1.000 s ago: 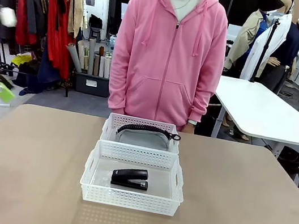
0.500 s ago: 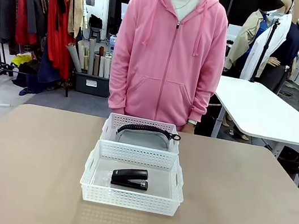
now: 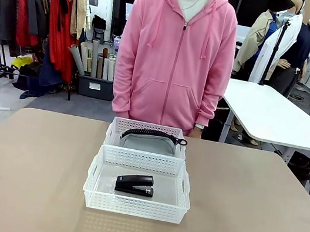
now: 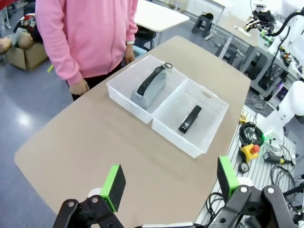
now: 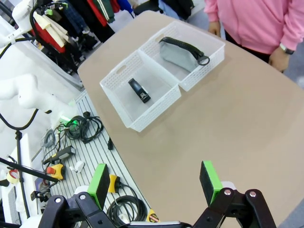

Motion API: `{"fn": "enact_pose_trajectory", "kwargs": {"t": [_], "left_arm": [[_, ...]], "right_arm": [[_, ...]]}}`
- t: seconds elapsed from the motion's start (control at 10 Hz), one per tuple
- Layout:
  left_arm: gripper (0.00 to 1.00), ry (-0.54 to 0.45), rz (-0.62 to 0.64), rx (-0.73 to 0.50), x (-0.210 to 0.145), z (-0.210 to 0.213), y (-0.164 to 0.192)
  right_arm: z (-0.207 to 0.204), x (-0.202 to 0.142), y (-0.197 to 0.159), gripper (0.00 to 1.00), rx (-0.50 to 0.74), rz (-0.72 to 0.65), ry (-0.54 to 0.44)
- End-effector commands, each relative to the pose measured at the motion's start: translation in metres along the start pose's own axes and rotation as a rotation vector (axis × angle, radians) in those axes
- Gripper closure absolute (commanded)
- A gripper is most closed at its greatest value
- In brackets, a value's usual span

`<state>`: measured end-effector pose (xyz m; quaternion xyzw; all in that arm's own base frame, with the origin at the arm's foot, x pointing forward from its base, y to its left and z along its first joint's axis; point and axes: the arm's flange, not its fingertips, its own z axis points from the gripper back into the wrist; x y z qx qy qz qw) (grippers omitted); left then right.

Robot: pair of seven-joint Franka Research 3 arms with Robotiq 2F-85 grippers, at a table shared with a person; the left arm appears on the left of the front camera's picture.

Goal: Distribute items into two baskets.
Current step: Place the picked Stapler into the Organizing basket as instructed by the person.

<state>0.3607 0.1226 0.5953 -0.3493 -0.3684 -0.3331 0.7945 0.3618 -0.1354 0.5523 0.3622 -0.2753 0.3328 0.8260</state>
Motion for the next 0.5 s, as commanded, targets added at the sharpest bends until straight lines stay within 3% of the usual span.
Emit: {"fn": "enact_pose_trajectory", "kwargs": {"t": [0.0,0.4], "left_arm": [[0.0,-0.006,-0.012,-0.006,0.0019,-0.0029,0.0015],[0.0,-0.006,-0.012,-0.006,0.0019,-0.0029,0.0015]], "right_arm": [[-0.002,0.0014,0.0007,0.0,0.011,0.024,-0.034],[-0.002,0.0014,0.0007,0.0,0.011,0.024,-0.034]]}}
